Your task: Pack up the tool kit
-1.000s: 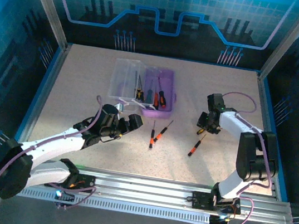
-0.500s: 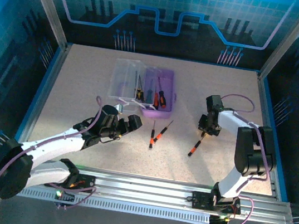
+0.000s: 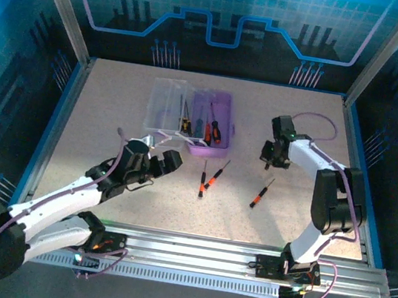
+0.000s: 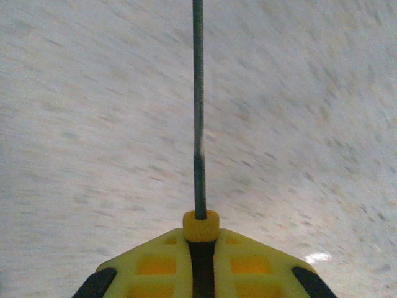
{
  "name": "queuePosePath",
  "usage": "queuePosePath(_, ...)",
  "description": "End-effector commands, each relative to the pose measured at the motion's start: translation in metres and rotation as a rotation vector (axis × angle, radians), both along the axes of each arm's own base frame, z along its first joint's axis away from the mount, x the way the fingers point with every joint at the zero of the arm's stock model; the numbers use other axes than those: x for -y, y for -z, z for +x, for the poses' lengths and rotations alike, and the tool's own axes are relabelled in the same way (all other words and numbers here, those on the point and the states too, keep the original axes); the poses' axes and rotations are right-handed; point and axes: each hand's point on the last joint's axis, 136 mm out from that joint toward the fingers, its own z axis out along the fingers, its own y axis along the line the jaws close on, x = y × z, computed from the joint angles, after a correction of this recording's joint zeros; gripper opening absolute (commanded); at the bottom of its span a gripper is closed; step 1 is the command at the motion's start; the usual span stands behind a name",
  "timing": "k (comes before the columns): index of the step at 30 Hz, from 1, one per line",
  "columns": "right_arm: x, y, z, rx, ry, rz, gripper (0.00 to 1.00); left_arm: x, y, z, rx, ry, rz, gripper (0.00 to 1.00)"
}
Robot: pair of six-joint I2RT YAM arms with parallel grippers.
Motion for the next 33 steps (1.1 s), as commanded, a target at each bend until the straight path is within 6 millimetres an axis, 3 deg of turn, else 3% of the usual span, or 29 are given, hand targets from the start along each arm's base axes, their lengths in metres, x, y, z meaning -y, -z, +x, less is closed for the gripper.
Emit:
queuePosePath(1, -0.054, -0.053, 0.021, 0.13, -0.135, 0.033, 0.11, -0.044, 0.01, -0.004, -0.006, -0.147, 0.144, 0.99)
queuePosePath(4, -0.107, -0.07, 0.033, 0.149, -0.244, 0.061, 0.11, -0.073, 0.01, -0.01, -0.007, -0.27, 0.189, 0.99)
queuePosePath(9, -0.194, -0.083, 0.044, 0.156, -0.404, 0.175, 0.11, -0.089, 0.006, -0.023, 0.02, -0.322, 0.183, 0.99)
queuePosePath(13, -0.237, -0.082, 0.053, 0.145, -0.476, 0.186, 0.11, -0.099, 0.008, -0.033, 0.01, -0.346, 0.185, 0.99)
queuePosePath(19, -0.261, -0.063, 0.061, 0.089, -0.522, 0.184, 0.12, -0.107, 0.012, -0.043, 0.006, -0.36, 0.191, 0.99)
queuePosePath(27, -0.26, -0.053, 0.058, 0.06, -0.521, 0.172, 0.15, -0.098, 0.008, -0.039, 0.04, -0.322, 0.153, 0.99)
queuePosePath(31, -0.26, -0.056, 0.056, 0.058, -0.515, 0.18, 0.28, -0.095, 0.007, -0.037, 0.04, -0.314, 0.151, 0.99)
queuePosePath(33, -0.259, -0.059, 0.055, 0.064, -0.518, 0.183, 0.29, -0.093, 0.006, -0.036, 0.039, -0.306, 0.145, 0.99)
